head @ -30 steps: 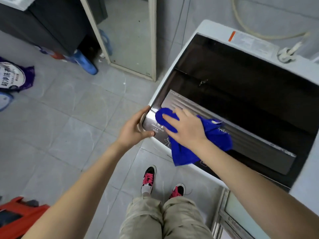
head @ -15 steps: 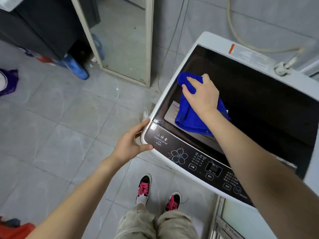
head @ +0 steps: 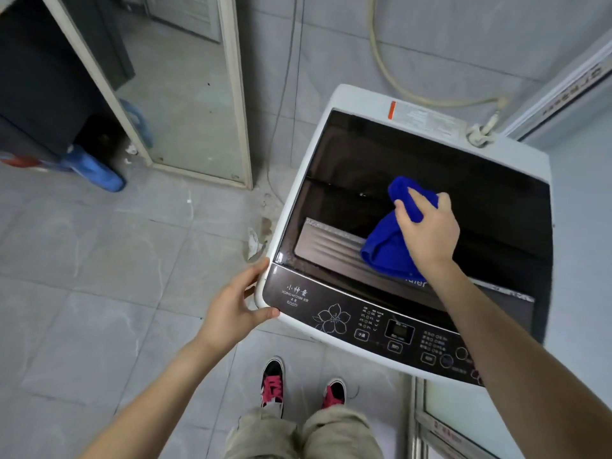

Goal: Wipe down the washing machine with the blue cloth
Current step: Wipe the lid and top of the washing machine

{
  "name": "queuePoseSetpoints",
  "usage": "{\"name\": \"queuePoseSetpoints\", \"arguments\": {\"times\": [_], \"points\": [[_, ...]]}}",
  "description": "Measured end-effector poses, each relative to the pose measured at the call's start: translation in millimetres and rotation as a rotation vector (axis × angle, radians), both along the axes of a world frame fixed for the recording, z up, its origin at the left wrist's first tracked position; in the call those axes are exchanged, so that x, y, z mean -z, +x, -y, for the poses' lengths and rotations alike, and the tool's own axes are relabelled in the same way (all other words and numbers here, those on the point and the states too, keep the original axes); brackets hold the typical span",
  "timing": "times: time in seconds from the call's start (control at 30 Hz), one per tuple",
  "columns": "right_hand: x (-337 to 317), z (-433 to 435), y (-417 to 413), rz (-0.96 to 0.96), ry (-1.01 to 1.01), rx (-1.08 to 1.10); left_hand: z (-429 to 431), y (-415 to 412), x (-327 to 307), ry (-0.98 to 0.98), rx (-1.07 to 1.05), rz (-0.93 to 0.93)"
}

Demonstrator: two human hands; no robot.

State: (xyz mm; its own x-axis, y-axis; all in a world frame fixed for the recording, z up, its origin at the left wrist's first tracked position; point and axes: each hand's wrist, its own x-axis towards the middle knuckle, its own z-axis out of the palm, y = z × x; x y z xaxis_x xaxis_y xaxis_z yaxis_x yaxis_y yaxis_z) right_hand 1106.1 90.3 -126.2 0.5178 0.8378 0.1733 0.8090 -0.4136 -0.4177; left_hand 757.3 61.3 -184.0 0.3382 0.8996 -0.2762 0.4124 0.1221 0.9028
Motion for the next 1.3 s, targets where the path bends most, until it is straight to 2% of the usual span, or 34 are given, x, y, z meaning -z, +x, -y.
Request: {"name": "queuePoseSetpoints", "arguments": {"times": [0.07,0.13,0.2,0.33,0.47,0.6,0.7,0.87,0.97,1.13,1.2,1.3], "points": [[-0.7,1.3,7.1,-0.012,-0.007,0.118,0.0,0.8,-0.6,0.000,-0.008,-0.012],[1.2,-6.5,5.5,-0.014,-0.005,0.134,-0.4,1.4,-1.7,-0.001,-0.010,-0.025],[2.5,-21.1,-6.2,0.008,0.015,0.005,0.0,2.7,-3.4,0.001,-0.012,-0.048],[1.6,-57.1,-36.6,0.050,-0.031,-0.421,-1.9,6.3,-10.9,0.008,-0.024,-0.109],[-4.6,-50.6,-13.3,0.042,-0.111,-0.610,-13.1,32.5,-31.2,0.033,-0.083,-0.206],[-9.5,-8.5,47.7,0.028,-0.110,-0.590,-40.2,73.9,-47.4,0.195,-0.111,-0.284],[-10.1,3.5,72.4,0.028,-0.128,-0.593,-58.2,101.8,-41.6,0.238,-0.196,-0.311],[-2.5,-51.0,25.1,0.031,-0.108,-0.717,-54.2,122.2,-23.8,0.309,-0.317,-0.393],[-6.7,-72.5,-1.3,0.094,-0.183,-0.826,-51.8,119.7,-19.7,0.356,-0.321,-0.411],[-5.6,-27.6,50.4,0.129,-0.173,-0.960,-51.3,118.0,-17.5,0.391,-0.299,-0.449],[-0.4,-18.9,63.6,0.136,-0.184,-0.960,-51.6,118.6,-16.0,0.403,-0.296,-0.487],[1.4,-41.1,42.0,0.074,-0.138,-0.842,-52.4,117.7,-13.6,0.409,-0.285,-0.503]]}}
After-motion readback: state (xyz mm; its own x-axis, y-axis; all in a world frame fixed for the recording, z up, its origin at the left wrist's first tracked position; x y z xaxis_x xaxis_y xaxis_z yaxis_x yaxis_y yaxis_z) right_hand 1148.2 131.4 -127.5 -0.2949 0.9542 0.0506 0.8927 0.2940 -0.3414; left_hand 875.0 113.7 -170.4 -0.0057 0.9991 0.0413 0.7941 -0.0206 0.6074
